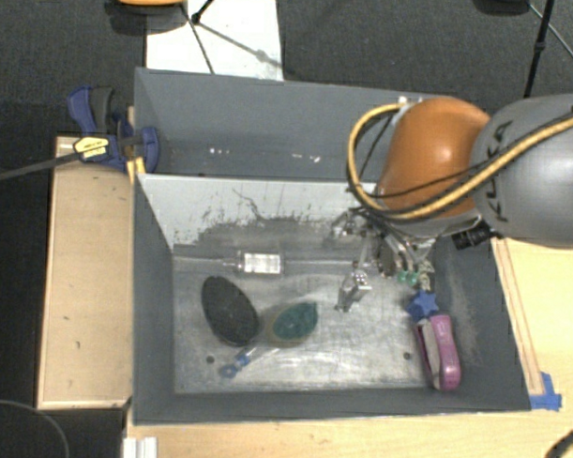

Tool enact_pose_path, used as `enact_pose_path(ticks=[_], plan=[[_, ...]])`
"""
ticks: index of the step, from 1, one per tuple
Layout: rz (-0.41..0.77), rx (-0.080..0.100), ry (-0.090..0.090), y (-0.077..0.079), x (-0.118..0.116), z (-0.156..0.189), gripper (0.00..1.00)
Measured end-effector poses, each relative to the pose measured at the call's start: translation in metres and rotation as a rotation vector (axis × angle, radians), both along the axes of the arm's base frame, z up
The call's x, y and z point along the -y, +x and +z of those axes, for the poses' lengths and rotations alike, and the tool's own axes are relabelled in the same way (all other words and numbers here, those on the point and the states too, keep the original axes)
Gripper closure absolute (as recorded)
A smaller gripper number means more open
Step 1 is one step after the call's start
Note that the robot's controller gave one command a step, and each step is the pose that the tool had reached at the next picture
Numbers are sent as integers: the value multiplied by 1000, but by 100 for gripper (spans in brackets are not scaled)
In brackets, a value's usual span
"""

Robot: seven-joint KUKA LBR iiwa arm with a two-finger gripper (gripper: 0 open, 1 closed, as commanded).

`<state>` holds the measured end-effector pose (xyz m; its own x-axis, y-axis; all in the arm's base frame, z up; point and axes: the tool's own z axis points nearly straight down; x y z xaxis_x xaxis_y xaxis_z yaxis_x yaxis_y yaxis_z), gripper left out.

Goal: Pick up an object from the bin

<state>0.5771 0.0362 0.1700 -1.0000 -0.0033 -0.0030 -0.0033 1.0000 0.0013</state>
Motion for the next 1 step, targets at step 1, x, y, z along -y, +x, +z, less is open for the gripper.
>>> enact_pose_path(ticks=[1], plan=[[278,-1,-1,-41,-23,-95,0]])
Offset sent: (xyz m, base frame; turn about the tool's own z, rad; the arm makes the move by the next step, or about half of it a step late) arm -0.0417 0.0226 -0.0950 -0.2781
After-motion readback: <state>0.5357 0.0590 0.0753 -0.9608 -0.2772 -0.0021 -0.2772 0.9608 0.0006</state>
